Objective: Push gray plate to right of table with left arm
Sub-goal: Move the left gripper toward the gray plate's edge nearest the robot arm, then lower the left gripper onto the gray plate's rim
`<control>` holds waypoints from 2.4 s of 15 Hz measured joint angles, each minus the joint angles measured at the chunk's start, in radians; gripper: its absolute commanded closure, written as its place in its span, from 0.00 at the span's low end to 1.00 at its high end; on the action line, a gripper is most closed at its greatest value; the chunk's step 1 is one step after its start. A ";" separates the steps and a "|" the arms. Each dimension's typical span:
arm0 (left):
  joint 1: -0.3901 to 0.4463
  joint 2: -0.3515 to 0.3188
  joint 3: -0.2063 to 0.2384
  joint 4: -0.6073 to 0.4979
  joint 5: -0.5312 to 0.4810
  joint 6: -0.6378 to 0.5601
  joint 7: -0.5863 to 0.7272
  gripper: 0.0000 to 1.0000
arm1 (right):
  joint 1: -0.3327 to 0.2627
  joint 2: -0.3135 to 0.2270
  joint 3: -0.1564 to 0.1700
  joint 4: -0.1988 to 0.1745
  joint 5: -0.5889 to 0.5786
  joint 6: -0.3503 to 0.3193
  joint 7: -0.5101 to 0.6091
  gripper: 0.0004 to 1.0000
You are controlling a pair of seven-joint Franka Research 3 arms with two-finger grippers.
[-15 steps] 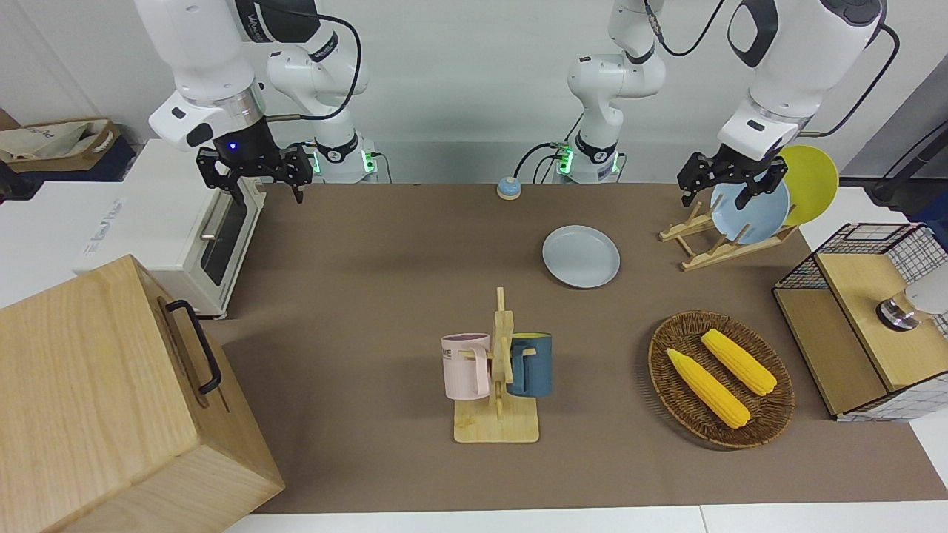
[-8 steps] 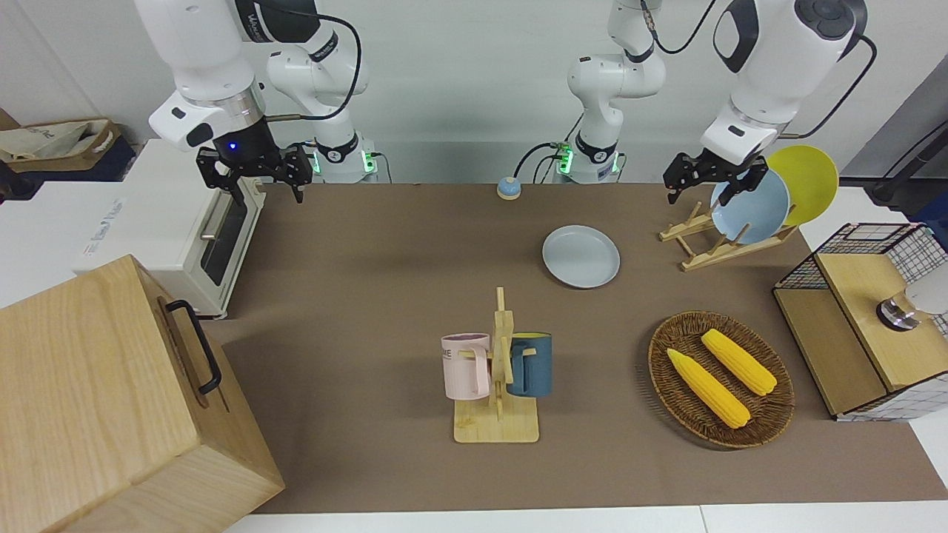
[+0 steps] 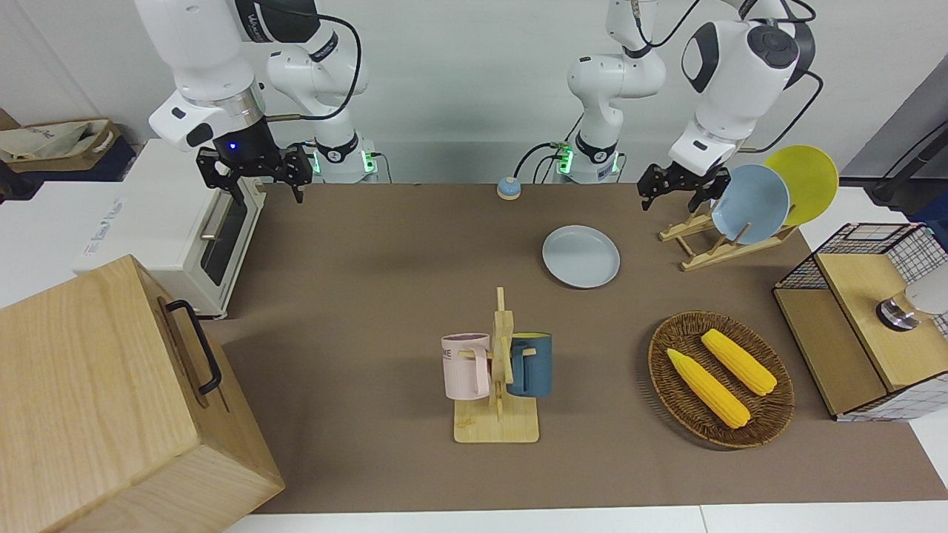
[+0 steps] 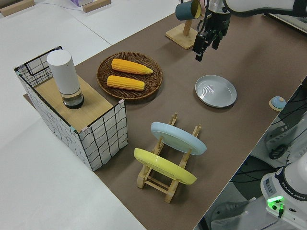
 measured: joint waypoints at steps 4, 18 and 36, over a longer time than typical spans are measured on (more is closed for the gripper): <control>-0.019 -0.018 -0.003 -0.139 -0.008 0.133 0.000 0.00 | 0.000 0.000 0.000 0.000 0.000 0.000 0.000 0.02; -0.037 -0.027 -0.004 -0.425 -0.014 0.434 0.000 0.00 | 0.000 0.000 0.000 0.000 0.000 0.000 0.000 0.02; -0.066 0.052 -0.003 -0.568 -0.046 0.689 -0.004 0.66 | 0.000 0.000 0.000 0.000 0.000 0.000 0.000 0.02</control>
